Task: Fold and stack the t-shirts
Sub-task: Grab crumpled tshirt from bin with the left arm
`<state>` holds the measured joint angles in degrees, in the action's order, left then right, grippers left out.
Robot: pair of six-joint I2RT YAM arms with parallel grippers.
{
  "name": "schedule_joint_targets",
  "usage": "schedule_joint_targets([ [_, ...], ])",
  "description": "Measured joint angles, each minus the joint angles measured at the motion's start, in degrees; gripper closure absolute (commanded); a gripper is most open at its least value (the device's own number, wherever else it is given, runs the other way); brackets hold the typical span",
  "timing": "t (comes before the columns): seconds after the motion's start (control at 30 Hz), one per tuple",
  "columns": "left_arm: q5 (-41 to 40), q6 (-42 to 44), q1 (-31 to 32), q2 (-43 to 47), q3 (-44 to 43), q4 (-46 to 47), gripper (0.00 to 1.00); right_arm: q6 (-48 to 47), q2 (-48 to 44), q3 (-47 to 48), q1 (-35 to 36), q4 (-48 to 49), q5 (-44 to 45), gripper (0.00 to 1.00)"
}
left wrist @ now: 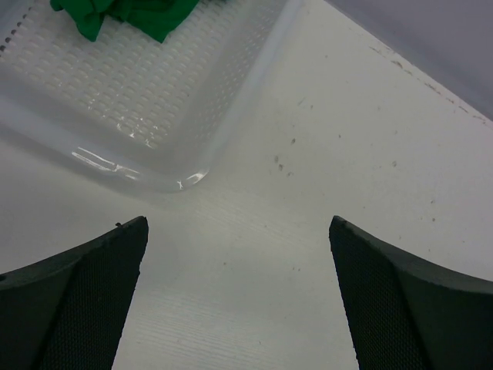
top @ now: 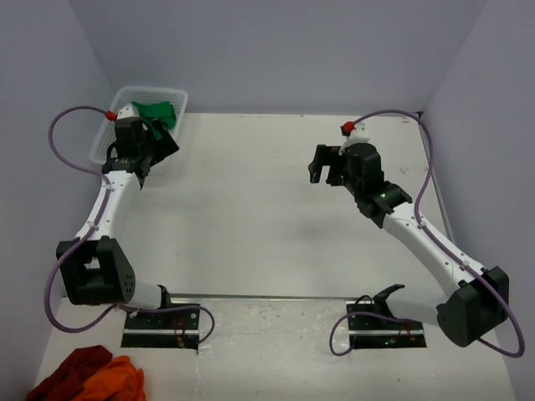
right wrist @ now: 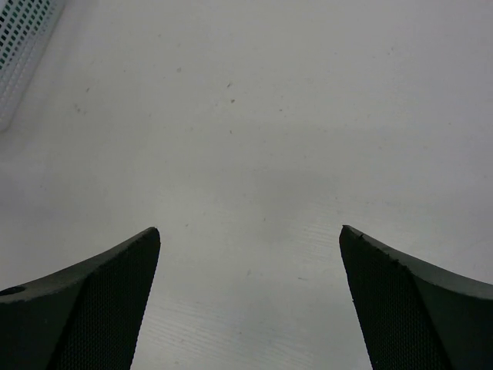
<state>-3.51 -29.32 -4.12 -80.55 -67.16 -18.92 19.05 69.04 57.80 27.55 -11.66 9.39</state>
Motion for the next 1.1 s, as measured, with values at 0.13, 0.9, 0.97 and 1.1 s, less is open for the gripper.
schedule_joint_targets([
  [0.13, -1.4, 0.4, -0.1, -5.3, -2.3, 0.6, 0.00, 0.2, 0.0, 0.1, -0.5, -0.8, 0.0, 0.01],
  [0.9, -10.0, 8.6, -4.8, -46.2, -40.9, 5.4, 0.09, 5.8, -5.2, -6.3, 4.2, -0.4, -3.0, 0.01],
  [0.97, -11.6, 9.2, -4.9, -47.3, -41.5, 4.5, 0.09, 5.9, -5.1, -6.8, 4.2, -0.4, -3.0, 0.01],
  [1.1, -14.8, 9.4, -5.5, -48.5, -41.5, 3.0, 0.09, 5.9, -4.7, -7.5, 4.2, -0.3, -3.2, 0.01],
])
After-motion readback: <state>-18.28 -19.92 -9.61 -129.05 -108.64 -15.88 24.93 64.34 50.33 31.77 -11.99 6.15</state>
